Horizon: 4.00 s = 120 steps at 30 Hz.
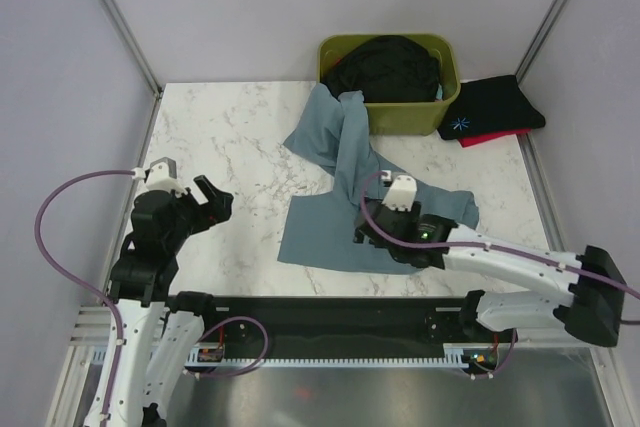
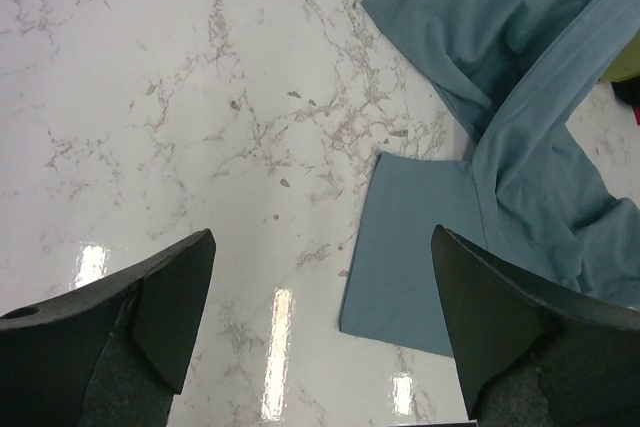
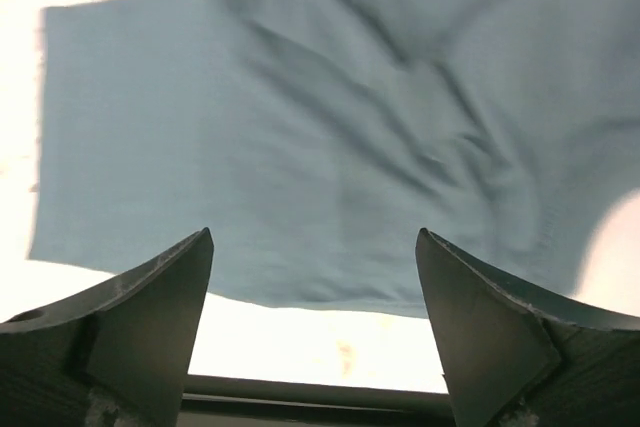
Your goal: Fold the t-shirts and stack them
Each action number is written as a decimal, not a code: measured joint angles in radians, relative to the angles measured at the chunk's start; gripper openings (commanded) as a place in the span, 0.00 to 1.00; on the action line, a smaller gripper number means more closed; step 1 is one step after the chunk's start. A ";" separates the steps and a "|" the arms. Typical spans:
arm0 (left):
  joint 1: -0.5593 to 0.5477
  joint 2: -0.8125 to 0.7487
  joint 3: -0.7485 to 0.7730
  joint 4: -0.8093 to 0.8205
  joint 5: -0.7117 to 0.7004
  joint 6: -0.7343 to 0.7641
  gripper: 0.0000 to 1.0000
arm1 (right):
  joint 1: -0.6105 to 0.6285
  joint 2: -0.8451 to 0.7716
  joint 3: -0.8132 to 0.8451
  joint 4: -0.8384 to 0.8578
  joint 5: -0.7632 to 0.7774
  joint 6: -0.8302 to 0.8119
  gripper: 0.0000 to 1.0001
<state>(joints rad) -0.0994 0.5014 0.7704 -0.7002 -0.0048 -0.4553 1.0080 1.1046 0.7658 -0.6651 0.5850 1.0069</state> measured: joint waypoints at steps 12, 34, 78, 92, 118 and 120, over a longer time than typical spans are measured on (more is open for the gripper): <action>0.002 0.002 0.000 0.000 0.010 0.000 0.96 | 0.222 0.708 0.513 0.110 0.003 -0.193 0.94; 0.010 -0.128 0.000 -0.002 -0.023 0.000 0.97 | 0.291 1.010 0.740 0.216 -0.094 -0.300 0.87; -0.347 1.027 0.390 0.457 0.069 -0.157 0.94 | 0.657 -0.036 -0.066 -0.343 0.227 0.444 0.00; -0.346 1.351 0.727 0.485 0.104 -0.146 0.94 | 0.920 0.464 -0.058 -0.030 0.255 0.061 0.00; -0.611 1.730 1.435 0.254 -0.017 0.314 0.93 | 0.966 0.478 -0.092 0.093 0.304 -0.187 0.00; -0.634 1.760 1.435 0.204 -0.077 0.337 0.92 | 0.966 0.477 -0.092 0.094 0.304 -0.184 0.00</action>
<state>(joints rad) -0.7338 2.2616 2.2051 -0.4965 -0.0814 -0.1181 1.9739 1.5818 0.6735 -0.5709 0.8886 0.8230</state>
